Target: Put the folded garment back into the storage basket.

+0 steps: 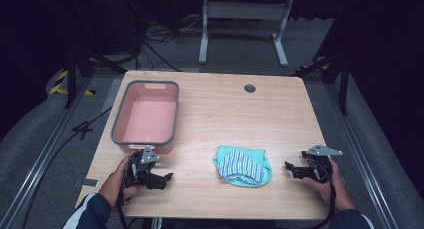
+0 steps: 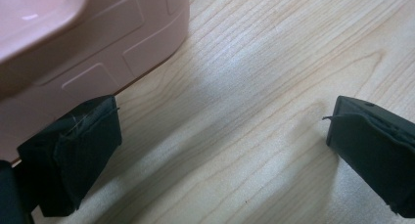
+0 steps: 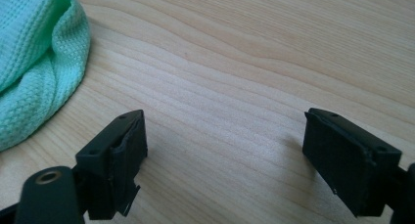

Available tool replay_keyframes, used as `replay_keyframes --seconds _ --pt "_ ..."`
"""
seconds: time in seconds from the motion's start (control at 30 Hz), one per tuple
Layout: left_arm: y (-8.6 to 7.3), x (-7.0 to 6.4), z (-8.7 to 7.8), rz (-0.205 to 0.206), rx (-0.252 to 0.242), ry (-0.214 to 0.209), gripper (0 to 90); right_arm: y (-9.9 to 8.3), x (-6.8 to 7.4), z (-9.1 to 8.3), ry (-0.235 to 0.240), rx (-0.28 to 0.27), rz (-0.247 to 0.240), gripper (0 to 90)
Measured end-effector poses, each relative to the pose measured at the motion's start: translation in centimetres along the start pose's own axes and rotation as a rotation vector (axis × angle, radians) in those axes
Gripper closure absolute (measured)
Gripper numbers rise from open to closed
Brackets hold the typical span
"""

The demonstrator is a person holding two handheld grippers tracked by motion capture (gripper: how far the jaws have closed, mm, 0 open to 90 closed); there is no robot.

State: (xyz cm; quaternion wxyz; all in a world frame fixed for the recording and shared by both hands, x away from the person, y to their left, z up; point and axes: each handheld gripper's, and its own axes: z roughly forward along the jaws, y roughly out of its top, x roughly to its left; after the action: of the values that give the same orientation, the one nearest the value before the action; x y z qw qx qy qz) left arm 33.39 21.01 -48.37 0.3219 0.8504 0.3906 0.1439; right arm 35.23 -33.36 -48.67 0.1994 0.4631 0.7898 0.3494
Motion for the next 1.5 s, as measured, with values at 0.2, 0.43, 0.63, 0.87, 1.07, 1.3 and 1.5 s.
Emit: replay_keyframes --seconds 0.2,0.43,0.63,0.87,1.07,1.3,1.5 --pt "0.0 0.0 0.0 0.001 -0.001 0.000 0.0 0.0 0.0 0.0 0.000 0.000 0.000 17.2" --pt "-0.2 -0.3 -0.2 -0.008 0.003 0.010 0.2 0.1 0.1 0.0 -0.008 0.010 0.007 17.0" --pt "-0.2 -0.6 -0.3 0.053 0.013 -0.044 0.4 0.2 0.1 -0.2 -0.002 0.036 0.000 16.8" --pt "0.4 -0.6 -0.5 0.097 0.033 -0.095 7.9 0.3 0.5 -0.5 -0.001 0.043 0.003 25.2" --pt "1.3 -1.4 0.0 0.152 0.020 -0.140 25.1 0.6 1.3 -1.0 0.008 0.025 -0.003 31.2" --pt "3.8 -3.0 1.3 0.223 0.013 -0.176 27.1 1.4 3.5 -1.8 0.056 -0.005 -0.020 36.9" --pt "6.5 -4.7 2.9 0.225 -0.018 -0.166 28.5 2.8 5.9 -1.1 0.078 -0.022 -0.073 39.8"
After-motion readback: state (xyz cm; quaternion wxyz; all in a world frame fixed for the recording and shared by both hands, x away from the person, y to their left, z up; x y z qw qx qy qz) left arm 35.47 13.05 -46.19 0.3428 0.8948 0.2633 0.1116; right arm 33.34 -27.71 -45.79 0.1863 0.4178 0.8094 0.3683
